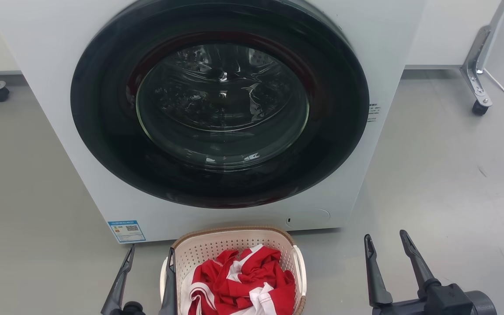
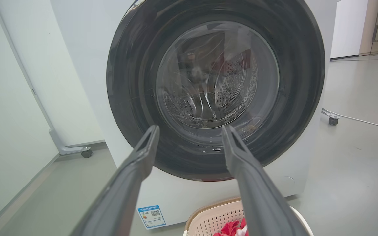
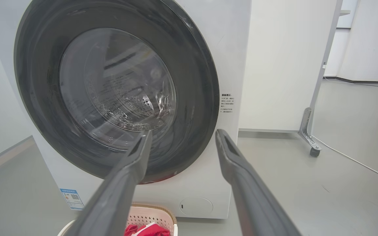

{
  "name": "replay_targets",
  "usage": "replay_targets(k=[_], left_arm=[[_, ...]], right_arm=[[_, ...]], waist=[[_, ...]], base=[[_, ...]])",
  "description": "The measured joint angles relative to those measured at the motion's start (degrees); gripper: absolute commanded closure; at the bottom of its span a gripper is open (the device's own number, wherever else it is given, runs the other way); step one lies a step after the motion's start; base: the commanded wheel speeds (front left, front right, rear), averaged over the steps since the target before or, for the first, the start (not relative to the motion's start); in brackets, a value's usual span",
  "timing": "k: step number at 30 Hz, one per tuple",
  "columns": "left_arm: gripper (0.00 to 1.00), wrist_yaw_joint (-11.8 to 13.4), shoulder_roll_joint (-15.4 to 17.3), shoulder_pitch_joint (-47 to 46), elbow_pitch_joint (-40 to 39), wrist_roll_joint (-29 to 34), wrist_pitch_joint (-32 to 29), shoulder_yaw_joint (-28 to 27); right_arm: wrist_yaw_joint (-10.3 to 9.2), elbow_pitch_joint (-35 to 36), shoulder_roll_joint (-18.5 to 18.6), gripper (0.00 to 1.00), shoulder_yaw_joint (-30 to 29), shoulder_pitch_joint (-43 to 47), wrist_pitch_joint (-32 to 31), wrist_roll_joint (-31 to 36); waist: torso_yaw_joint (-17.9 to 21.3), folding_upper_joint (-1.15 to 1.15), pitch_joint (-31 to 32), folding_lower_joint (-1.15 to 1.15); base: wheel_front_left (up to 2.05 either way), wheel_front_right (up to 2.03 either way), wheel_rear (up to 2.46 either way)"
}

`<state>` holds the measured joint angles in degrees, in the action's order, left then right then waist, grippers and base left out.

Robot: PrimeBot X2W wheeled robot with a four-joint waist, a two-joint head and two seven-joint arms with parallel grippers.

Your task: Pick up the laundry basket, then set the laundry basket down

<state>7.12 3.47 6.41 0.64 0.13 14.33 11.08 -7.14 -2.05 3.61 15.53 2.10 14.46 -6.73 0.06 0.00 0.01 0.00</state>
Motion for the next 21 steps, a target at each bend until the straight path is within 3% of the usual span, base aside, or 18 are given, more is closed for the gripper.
replay_targets(k=[21], left_arm=[[0.00, 0.00, -0.10, 0.01, -0.93, -0.08, 0.01, -0.23]], right_arm=[[0.01, 1.07, -0.10, 0.00, -0.23, 1.00, 0.08, 0.04]], waist=[[0.04, 0.00, -0.89, 0.00]], base=[[0.00, 0.00, 0.00]])
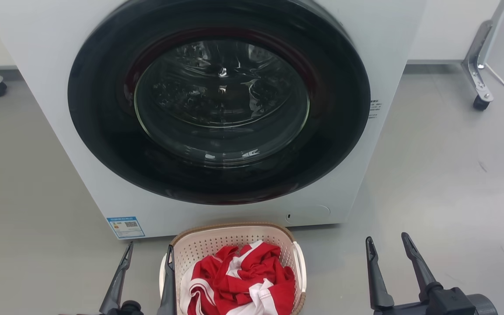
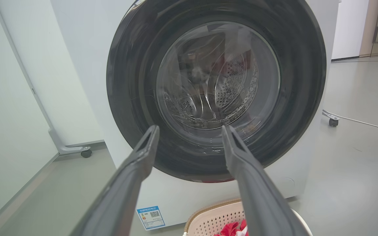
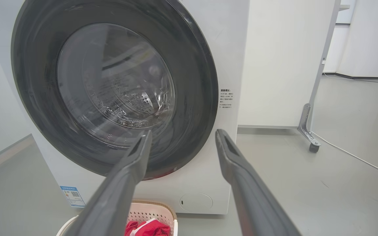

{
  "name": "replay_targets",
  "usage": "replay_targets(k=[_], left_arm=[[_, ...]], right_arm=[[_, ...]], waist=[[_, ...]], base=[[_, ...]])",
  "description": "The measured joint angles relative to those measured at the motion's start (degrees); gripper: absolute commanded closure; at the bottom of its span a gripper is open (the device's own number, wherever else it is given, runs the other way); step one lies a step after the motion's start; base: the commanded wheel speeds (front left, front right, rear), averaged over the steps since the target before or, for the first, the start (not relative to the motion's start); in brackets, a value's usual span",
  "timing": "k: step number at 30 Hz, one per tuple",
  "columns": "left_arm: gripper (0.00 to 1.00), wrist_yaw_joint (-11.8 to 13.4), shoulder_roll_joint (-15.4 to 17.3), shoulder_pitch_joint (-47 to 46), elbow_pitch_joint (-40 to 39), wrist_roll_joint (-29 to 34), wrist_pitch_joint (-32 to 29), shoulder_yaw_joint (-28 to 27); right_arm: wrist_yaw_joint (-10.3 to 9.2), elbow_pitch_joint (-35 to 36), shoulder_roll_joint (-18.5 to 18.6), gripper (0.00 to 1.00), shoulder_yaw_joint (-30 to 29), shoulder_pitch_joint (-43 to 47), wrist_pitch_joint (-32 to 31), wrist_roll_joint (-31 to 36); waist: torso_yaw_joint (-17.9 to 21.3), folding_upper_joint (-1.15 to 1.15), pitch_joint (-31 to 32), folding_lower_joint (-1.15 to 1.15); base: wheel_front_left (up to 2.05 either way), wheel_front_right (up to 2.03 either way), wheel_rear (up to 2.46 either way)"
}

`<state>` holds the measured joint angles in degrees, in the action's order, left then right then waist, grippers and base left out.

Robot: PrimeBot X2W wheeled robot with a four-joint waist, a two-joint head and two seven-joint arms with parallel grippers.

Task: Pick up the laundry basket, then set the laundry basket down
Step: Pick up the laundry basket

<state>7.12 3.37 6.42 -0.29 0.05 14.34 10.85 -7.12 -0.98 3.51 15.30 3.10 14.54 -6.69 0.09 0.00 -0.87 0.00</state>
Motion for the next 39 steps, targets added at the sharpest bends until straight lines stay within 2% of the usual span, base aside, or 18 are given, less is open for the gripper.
replay_targets(k=[10, 18, 22, 39], left_arm=[[0.00, 0.01, -0.02, -1.09, -0.14, -0.32, 0.14, -0.02], [0.00, 0.00, -0.21, -6.83, 0.77, -0.53, 0.14, -0.53], [0.00, 0.00, -0.26, -10.12, 3.23, -0.65, 0.14, 0.21], [0.00, -1.66, -0.81, -25.53, 18.29, -3.65, 0.04, 0.26]], right_arm=[[0.60, 0.03, 0.11, 0.00, -1.18, -0.79, 0.00, -0.08], [1.81, -0.42, 0.87, 0.00, -2.60, -7.33, 0.01, -0.25], [2.61, -1.78, 1.47, 0.00, -3.50, -8.93, 0.01, -0.42], [3.15, -13.60, 1.64, 0.00, -6.09, -24.02, 0.16, -1.40]], waist=[[-0.04, 0.00, -3.49, 0.00], [-0.11, 0.00, -8.77, 0.01], [-0.23, 0.00, -11.90, 0.01], [-1.72, 0.01, -26.06, 0.02]], base=[[0.00, 0.00, 0.00], [0.00, 0.00, 0.00], [0.00, 0.00, 0.00], [0.00, 0.00, 0.00]])
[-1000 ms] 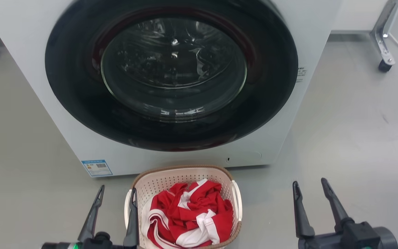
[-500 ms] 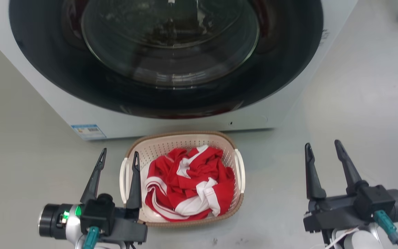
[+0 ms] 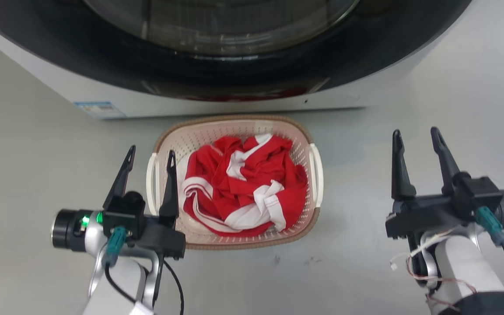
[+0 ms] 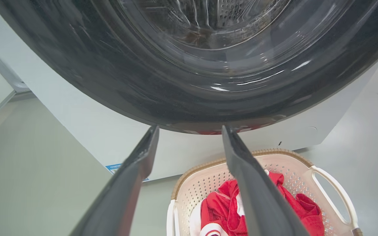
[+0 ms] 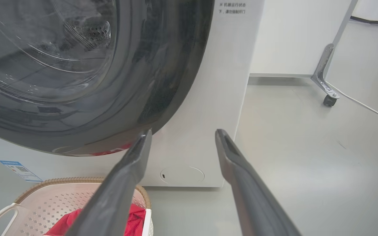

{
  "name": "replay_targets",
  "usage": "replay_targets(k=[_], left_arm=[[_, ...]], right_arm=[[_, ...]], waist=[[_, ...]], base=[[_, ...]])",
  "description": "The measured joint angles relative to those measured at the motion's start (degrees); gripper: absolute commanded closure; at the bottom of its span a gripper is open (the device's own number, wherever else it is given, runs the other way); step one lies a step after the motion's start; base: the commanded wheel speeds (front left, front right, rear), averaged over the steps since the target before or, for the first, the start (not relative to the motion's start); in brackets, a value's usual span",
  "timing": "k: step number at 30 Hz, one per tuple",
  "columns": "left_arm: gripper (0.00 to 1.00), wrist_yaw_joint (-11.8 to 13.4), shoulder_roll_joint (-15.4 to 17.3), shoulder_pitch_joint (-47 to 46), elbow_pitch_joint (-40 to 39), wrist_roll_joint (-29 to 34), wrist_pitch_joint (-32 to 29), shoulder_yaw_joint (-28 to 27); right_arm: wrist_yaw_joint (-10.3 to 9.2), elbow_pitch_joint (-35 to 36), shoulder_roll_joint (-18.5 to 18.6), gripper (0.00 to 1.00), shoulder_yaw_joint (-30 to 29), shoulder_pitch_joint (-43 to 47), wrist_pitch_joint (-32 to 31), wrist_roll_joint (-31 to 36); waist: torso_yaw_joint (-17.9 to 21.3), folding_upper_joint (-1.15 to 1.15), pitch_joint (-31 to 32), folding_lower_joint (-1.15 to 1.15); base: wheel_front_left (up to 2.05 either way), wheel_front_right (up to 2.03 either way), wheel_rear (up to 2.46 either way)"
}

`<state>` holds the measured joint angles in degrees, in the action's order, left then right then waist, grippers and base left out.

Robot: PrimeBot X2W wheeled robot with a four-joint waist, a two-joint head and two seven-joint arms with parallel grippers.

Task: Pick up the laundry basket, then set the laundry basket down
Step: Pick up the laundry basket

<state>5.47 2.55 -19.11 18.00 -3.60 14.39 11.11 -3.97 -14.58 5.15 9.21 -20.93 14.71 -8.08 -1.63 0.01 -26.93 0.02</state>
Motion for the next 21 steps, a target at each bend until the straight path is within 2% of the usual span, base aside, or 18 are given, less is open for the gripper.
replay_targets(k=[7, 21], left_arm=[[0.00, -0.92, -0.38, -6.53, 6.24, -0.81, -0.15, -0.02], [0.00, -1.00, -0.75, -16.67, 18.27, -3.63, -0.18, -1.62]], right_arm=[[0.51, -5.90, -0.18, 0.00, 0.67, -6.60, 0.00, 0.04], [1.46, -15.21, -0.67, 0.00, 2.98, -17.36, -0.01, 0.07]], waist=[[-1.13, 0.00, -5.94, 0.00], [-3.04, 0.00, -18.64, -0.01]], base=[[0.00, 0.00, 0.00], [0.00, 0.00, 0.00]])
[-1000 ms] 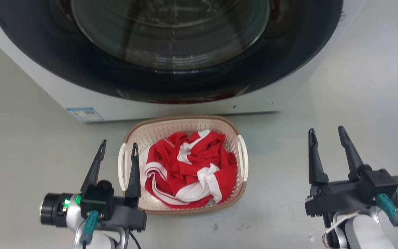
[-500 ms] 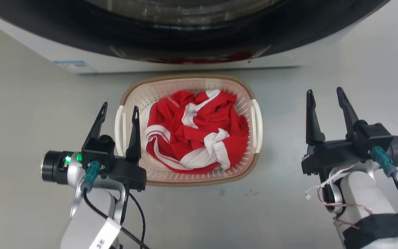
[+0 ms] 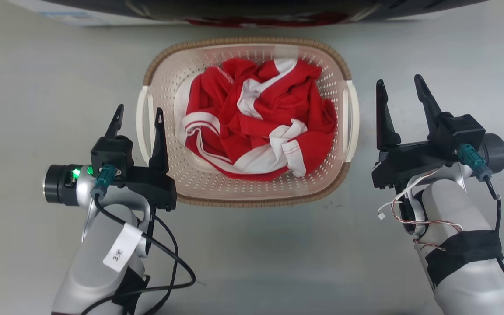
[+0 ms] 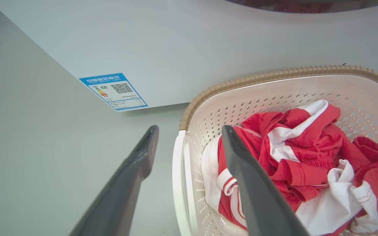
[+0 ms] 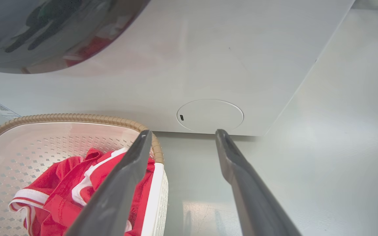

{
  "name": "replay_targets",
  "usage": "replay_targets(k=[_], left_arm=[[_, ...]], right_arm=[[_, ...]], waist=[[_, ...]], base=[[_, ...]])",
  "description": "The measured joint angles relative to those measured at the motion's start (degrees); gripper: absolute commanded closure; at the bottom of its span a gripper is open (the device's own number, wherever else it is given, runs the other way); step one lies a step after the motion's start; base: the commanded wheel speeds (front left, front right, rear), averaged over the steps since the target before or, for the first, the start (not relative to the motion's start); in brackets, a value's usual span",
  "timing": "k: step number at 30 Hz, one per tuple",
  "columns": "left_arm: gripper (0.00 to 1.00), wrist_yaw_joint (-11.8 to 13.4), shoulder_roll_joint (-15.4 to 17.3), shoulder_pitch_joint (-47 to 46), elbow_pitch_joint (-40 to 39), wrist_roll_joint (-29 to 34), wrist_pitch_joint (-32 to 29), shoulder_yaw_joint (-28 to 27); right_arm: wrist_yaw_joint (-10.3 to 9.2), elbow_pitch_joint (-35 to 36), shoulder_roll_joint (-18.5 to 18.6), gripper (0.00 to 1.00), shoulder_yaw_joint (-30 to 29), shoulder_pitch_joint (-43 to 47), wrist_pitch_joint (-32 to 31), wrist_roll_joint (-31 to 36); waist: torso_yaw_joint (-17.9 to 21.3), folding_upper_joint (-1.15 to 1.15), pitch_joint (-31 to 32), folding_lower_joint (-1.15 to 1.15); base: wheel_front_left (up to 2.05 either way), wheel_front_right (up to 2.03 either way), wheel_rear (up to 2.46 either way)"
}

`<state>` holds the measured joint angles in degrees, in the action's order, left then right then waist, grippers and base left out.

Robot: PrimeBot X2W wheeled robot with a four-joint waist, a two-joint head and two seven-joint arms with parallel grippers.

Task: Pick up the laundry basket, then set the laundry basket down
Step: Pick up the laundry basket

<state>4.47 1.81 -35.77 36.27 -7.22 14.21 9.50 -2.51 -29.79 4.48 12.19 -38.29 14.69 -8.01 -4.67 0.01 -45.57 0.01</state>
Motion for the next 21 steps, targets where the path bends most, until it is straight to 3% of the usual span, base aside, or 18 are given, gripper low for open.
replay_targets(k=[21], left_arm=[[0.00, -0.01, -0.15, -7.37, 12.85, -3.80, 0.02, 0.97]], right_arm=[[0.51, -9.51, -0.43, 0.00, 3.81, -5.86, 0.02, -0.10]], waist=[[-0.76, -0.01, -7.99, -0.01]], base=[[0.00, 0.00, 0.00]])
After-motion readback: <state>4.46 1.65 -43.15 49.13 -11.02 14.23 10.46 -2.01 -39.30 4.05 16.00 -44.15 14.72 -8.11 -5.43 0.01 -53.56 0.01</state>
